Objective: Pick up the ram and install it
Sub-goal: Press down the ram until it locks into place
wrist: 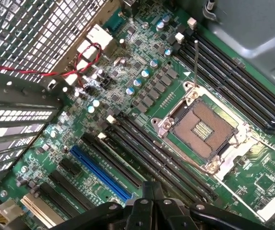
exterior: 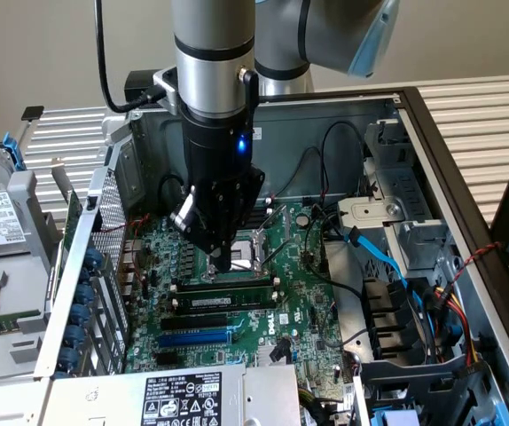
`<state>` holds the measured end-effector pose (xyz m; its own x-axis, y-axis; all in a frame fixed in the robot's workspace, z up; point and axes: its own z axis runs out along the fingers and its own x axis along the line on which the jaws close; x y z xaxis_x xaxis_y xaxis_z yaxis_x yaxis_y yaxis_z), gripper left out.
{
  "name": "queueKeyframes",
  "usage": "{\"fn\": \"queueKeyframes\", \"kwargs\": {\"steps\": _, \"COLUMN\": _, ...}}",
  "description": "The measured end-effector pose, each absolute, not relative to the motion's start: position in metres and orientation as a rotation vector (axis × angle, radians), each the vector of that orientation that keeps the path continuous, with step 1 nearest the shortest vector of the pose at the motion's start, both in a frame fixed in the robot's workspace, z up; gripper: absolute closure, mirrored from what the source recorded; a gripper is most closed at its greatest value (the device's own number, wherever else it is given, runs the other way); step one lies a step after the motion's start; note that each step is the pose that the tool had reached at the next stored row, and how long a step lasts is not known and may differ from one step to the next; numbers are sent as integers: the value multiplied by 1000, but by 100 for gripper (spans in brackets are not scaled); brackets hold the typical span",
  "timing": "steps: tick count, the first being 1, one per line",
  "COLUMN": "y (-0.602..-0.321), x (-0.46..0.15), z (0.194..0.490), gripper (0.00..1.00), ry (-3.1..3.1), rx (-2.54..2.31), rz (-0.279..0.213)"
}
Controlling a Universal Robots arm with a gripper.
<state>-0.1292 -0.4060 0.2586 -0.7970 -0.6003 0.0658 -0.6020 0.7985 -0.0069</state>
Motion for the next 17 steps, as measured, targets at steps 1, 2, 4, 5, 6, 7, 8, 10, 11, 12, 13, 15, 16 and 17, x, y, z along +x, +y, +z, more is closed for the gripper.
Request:
{"fn": "queueKeyframes", "kwargs": {"steps": 1, "y": -406, "x": -129, "z": 259, "gripper": 90, "ry": -2930, "rx": 954, "rz": 42}}
{"fn": "queueKeyframes", "kwargs": {"steps": 2, "y": -406, "x": -129, "z": 259, "gripper": 90, "ry": -2936, "rx": 932, "rz": 41}}
{"fn": "queueKeyframes", "kwargs": {"steps": 4, "y": -406, "x": -129, "z": 259, "gripper": 90, "ry": -2950, "rx": 885, "rz": 39}}
{"fn": "queueKeyframes", "kwargs": {"steps": 5, "y": -406, "x": -129, "z": 259, "gripper": 90, "ry": -2957, "rx": 862, "rz": 39}}
{"fn": "queueKeyframes", "kwargs": {"steps": 6, "y": -406, "x": -129, "z": 259, "gripper": 90, "ry": -2963, "rx": 840, "rz": 38}}
{"fn": "queueKeyframes", "kwargs": {"steps": 7, "y": -406, "x": -129, "z": 259, "gripper": 90, "ry": -2970, "rx": 816, "rz": 37}}
{"fn": "queueKeyframes", "kwargs": {"steps": 8, "y": -406, "x": -129, "z": 259, "gripper": 90, "ry": -2976, "rx": 793, "rz": 36}}
{"fn": "queueKeyframes", "kwargs": {"steps": 10, "y": -406, "x": -129, "z": 259, "gripper": 90, "ry": -2988, "rx": 746, "rz": 35}}
{"fn": "queueKeyframes", "kwargs": {"steps": 11, "y": -406, "x": -129, "z": 259, "gripper": 90, "ry": -2993, "rx": 724, "rz": 34}}
{"fn": "queueKeyframes", "kwargs": {"steps": 12, "y": -406, "x": -129, "z": 259, "gripper": 90, "ry": -2998, "rx": 700, "rz": 33}}
{"fn": "queueKeyframes", "kwargs": {"steps": 13, "y": -406, "x": -129, "z": 259, "gripper": 90, "ry": -3004, "rx": 676, "rz": 33}}
{"fn": "queueKeyframes", "kwargs": {"steps": 15, "y": -406, "x": -129, "z": 259, "gripper": 90, "ry": -3013, "rx": 630, "rz": 31}}
{"fn": "queueKeyframes", "kwargs": {"steps": 16, "y": -406, "x": -129, "z": 259, "gripper": 90, "ry": -3018, "rx": 606, "rz": 30}}
{"fn": "queueKeyframes", "kwargs": {"steps": 17, "y": -406, "x": -129, "z": 259, "gripper": 90, "ry": -3023, "rx": 582, "rz": 30}}
